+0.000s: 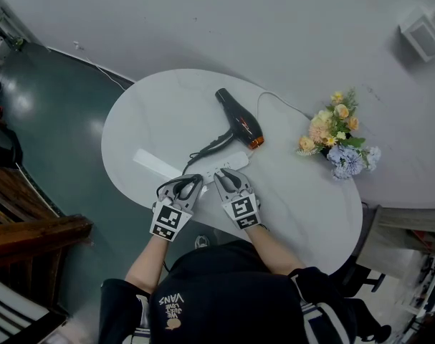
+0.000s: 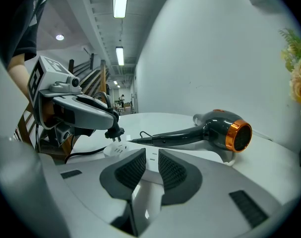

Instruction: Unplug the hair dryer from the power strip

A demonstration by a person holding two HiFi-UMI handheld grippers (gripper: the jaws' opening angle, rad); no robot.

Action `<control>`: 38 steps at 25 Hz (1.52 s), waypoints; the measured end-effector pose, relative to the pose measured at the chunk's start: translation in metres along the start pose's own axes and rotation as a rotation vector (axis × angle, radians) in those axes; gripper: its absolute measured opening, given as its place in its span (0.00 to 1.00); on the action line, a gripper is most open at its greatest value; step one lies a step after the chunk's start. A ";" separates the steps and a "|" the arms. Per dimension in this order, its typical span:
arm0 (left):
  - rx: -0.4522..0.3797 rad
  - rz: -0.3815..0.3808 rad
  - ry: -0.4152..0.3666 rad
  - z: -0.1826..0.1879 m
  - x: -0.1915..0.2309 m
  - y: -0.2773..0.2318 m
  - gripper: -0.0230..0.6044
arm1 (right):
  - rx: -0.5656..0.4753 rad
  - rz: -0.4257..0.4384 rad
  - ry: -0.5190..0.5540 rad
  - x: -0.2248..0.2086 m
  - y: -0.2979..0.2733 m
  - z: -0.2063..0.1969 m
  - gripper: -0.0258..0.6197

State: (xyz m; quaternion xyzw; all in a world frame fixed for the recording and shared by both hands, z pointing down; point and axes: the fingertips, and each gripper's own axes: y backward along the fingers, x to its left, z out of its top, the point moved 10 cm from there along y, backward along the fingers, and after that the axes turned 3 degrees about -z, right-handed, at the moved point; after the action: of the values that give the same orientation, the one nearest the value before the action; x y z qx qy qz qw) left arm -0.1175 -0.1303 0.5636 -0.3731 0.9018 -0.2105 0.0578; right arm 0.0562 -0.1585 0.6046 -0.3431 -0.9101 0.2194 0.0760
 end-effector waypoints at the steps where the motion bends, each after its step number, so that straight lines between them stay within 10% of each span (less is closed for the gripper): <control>1: -0.003 0.002 0.002 0.000 0.000 0.001 0.14 | 0.001 -0.002 0.000 0.000 0.000 0.000 0.19; 38: -0.191 0.058 -0.021 0.011 -0.049 0.115 0.14 | -0.100 -0.118 -0.058 0.068 0.114 0.031 0.19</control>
State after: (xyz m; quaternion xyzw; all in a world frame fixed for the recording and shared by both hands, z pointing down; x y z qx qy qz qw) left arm -0.1541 -0.0270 0.5028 -0.3528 0.9275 -0.1178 0.0374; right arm 0.0635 -0.0484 0.5241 -0.2856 -0.9405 0.1787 0.0450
